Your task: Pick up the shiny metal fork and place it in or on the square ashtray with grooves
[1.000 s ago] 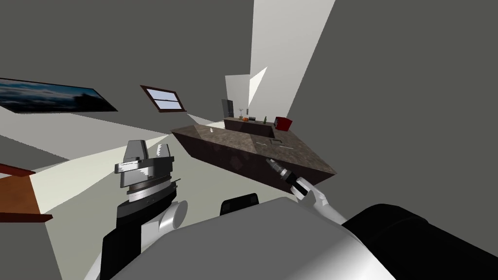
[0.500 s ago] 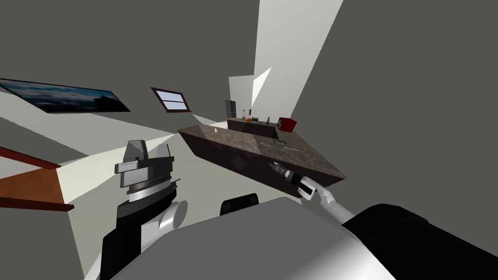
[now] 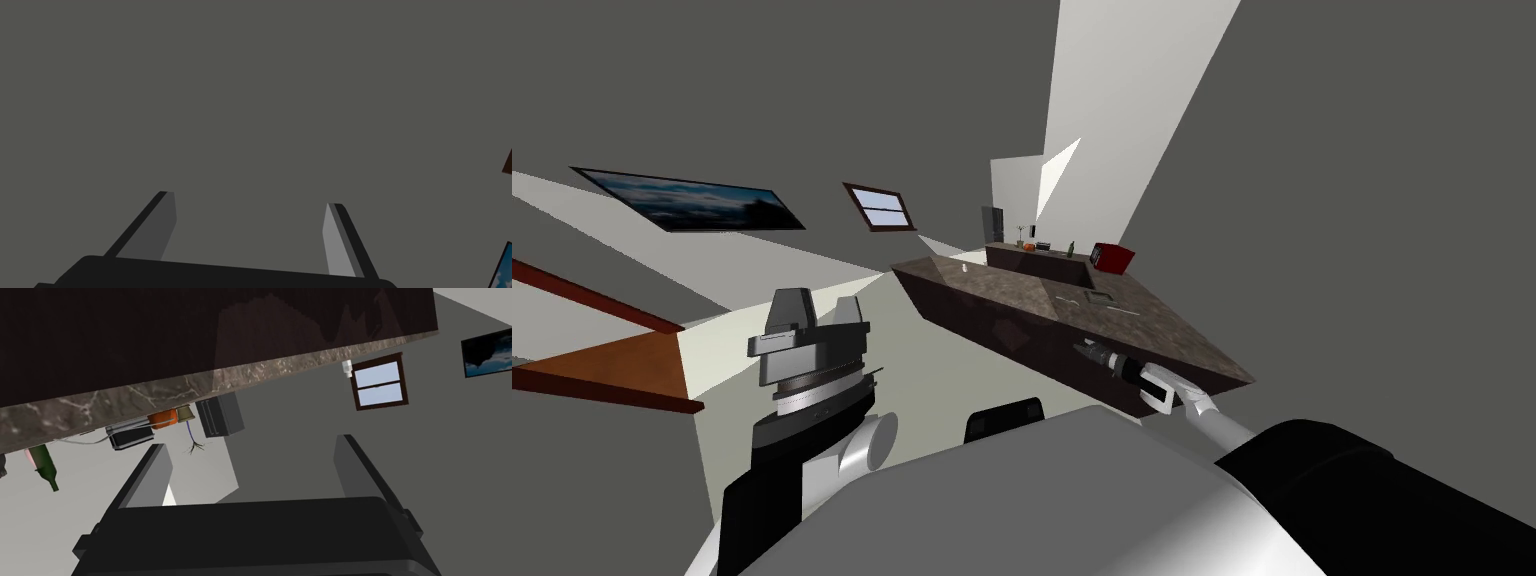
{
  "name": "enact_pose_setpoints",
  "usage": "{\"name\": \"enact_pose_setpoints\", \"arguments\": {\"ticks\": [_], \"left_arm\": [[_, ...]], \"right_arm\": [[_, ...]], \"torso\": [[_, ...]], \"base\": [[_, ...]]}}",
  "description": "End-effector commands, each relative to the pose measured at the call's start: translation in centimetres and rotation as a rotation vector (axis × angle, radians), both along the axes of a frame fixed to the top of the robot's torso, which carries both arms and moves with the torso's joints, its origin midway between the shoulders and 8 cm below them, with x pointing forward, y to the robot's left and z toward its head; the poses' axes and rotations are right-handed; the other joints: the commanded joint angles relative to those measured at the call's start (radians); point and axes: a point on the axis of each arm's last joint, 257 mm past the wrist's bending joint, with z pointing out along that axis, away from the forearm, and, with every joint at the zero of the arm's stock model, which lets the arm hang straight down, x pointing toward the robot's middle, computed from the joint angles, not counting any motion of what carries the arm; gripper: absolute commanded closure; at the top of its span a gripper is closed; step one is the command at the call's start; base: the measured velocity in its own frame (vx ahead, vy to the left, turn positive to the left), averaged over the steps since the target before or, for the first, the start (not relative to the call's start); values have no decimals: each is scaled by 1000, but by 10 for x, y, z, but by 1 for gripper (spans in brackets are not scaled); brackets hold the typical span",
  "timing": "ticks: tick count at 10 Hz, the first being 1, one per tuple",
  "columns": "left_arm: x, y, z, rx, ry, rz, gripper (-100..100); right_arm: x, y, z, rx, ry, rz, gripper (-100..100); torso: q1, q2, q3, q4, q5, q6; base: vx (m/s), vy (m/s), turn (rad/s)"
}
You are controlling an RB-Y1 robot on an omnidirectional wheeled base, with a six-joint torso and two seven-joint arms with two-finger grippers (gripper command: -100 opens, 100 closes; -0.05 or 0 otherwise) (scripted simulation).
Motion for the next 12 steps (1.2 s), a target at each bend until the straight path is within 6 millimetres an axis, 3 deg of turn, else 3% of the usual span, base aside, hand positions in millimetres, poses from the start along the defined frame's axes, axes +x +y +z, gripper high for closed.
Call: {"name": "enact_pose_setpoints", "arguments": {"ticks": [1,2,3,4,5,8,9,10,12], "left_arm": [[0,0,0,0,0,0,0],[0,0,0,0,0,0,0],[0,0,0,0,0,0,0],[0,0,0,0,0,0,0],[0,0,0,0,0,0,0],[0,0,0,0,0,0,0],[0,0,0,0,0,0,0],[0,0,0,0,0,0,0],[0,0,0,0,0,0,0]], "right_arm": [[-11,-24,-13,-81,48,13,-100],[-11,-31,-11,-102,54,17,-100],[-22,-52,-23,-163,95,25,-100],[-21,-57,-19,-181,98,32,-100],[-33,-77,-28,-239,137,42,-100],[-43,-110,-27,-330,183,58,-100],[-53,-132,-28,-390,220,71,-100],[-54,-136,-27,-397,224,68,-100],[-74,-175,-27,-497,294,88,-100]], "torso": [[0,0,0,0,0,0],[1,0,0,0,0,0],[1,0,0,0,0,0],[1,-1,-1,0,0,0],[0,0,0,0,0,0],[1,-1,-1,0,0,-1],[0,-1,-1,0,0,0],[0,-2,-1,0,0,-1],[0,-1,-1,0,0,0]], "base": [[42,84,148],[40,72,60],[59,67,124],[45,50,77],[47,79,154],[54,56,106],[75,59,185],[59,36,87],[86,57,195]]}}
